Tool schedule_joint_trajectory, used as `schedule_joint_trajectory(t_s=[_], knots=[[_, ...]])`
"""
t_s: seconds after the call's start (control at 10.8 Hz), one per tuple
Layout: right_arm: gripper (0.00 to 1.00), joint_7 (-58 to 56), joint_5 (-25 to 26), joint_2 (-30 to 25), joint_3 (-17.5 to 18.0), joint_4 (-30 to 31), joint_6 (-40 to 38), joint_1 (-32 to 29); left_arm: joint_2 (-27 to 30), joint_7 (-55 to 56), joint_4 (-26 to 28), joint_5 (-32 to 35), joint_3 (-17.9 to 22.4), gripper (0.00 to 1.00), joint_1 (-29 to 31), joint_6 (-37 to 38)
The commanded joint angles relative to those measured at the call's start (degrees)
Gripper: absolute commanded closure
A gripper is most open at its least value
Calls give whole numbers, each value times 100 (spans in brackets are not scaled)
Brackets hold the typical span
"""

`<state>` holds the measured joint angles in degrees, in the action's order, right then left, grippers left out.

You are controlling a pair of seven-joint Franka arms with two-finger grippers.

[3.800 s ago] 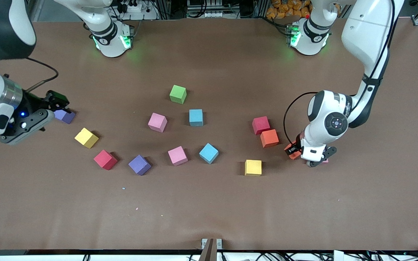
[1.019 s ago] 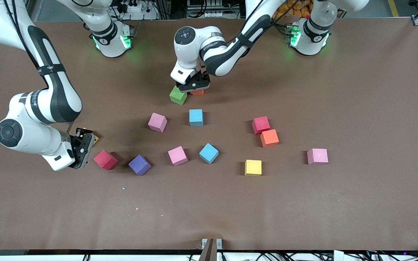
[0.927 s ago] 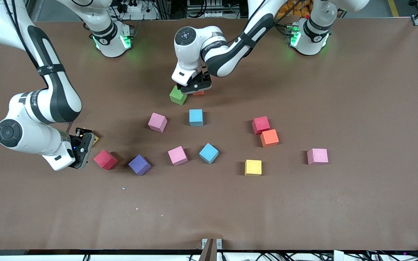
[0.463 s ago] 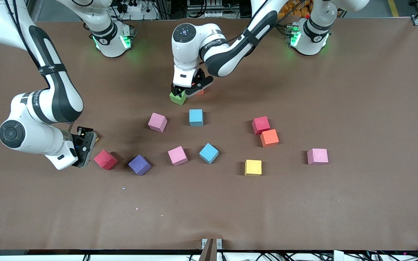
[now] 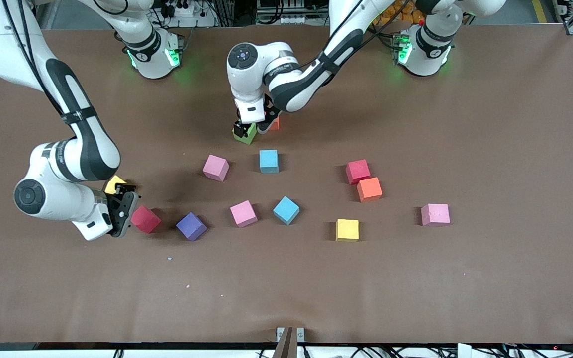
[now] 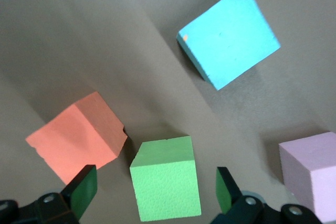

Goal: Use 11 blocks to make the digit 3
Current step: 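Grasp the green cube with the left gripper while the right gripper grasps red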

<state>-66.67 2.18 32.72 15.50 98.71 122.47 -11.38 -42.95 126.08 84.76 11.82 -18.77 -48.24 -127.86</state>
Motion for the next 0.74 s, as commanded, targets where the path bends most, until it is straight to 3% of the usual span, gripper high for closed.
schedule_joint_trajectory(t_s=[0.0, 0.28, 0.65], knots=[[0, 390, -112, 181, 67, -18, 172, -92, -300, 128, -424, -101, 154, 0, -221, 50], [0, 514, -103, 209, 41, 25, 294, 39, -705, 137, -855, -101, 154, 0, -256, -230], [0, 418, -103, 182, -82, 333, 875, 84, -978, 128, -856, -83, 286, 0, -458, -450]])
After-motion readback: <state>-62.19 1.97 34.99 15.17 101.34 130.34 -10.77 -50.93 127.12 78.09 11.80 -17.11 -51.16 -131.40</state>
